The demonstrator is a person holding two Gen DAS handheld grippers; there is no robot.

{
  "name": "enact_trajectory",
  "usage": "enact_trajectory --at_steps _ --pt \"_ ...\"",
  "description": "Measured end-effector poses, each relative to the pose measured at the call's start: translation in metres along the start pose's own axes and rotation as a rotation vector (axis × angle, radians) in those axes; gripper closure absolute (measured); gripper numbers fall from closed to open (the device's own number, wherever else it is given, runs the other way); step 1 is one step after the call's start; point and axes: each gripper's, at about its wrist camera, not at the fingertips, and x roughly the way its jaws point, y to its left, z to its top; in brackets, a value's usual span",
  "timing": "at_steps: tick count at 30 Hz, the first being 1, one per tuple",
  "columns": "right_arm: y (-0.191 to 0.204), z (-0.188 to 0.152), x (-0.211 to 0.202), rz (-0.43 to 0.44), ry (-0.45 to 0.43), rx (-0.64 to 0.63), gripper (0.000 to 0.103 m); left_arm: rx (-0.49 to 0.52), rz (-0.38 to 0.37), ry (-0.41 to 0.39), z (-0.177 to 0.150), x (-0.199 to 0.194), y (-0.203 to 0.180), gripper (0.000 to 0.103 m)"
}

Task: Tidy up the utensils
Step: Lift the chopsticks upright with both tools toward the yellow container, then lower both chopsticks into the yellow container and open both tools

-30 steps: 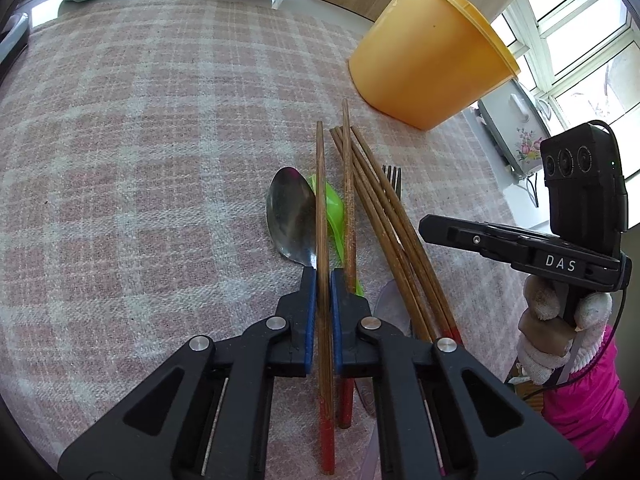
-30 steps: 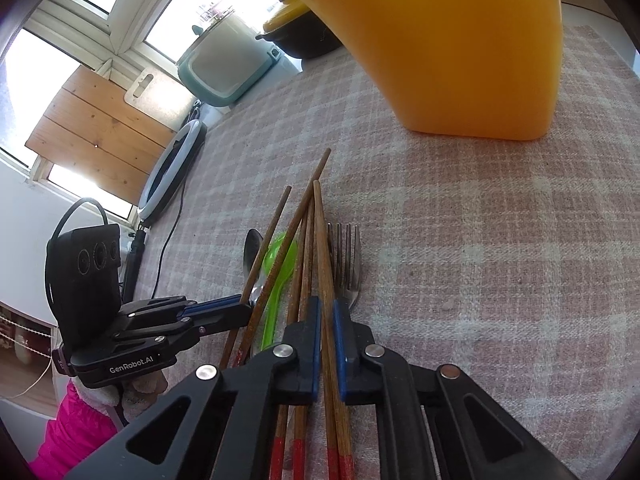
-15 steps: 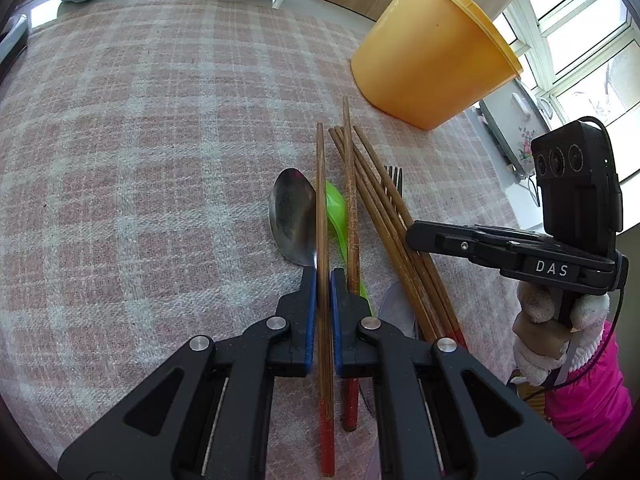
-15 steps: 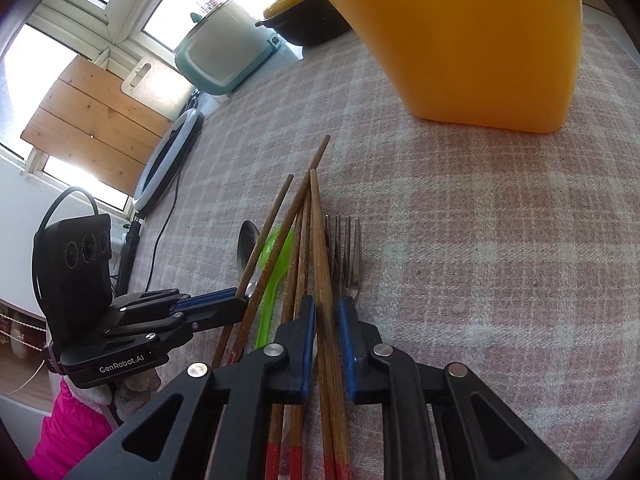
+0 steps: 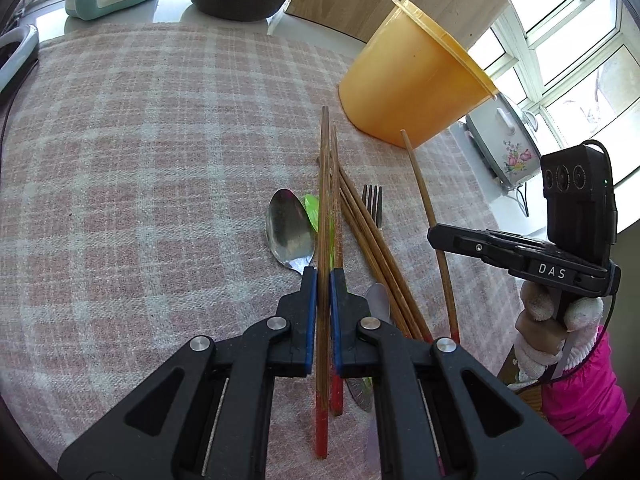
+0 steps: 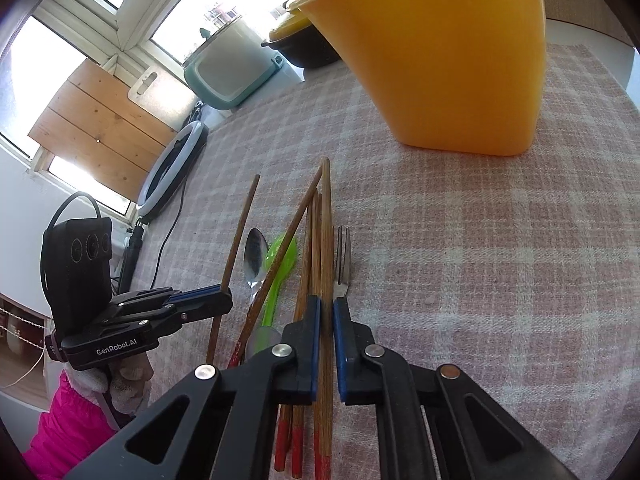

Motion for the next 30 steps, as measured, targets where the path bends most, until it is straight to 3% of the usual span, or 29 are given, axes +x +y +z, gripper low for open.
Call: enact_trajectory --at_steps 6,18,30 --pt "0.007 0.003 -0.028 -0.027 -0.066 -0.03 0.099 0.017 0.006 -0.054 0.011 -0.022 -0.004 0.099" --pt "0.031 0.03 -0.11 -0.099 -0.311 -0.088 0.099 0.114 -0.035 -0.197 0.058 -0.067 -0.051 0.099" --pt "0.047 0.089 -0.162 -0.194 -0.504 -0.131 0.099 0.173 -0.09 -0.302 0.127 -0.09 -0.09 0.099"
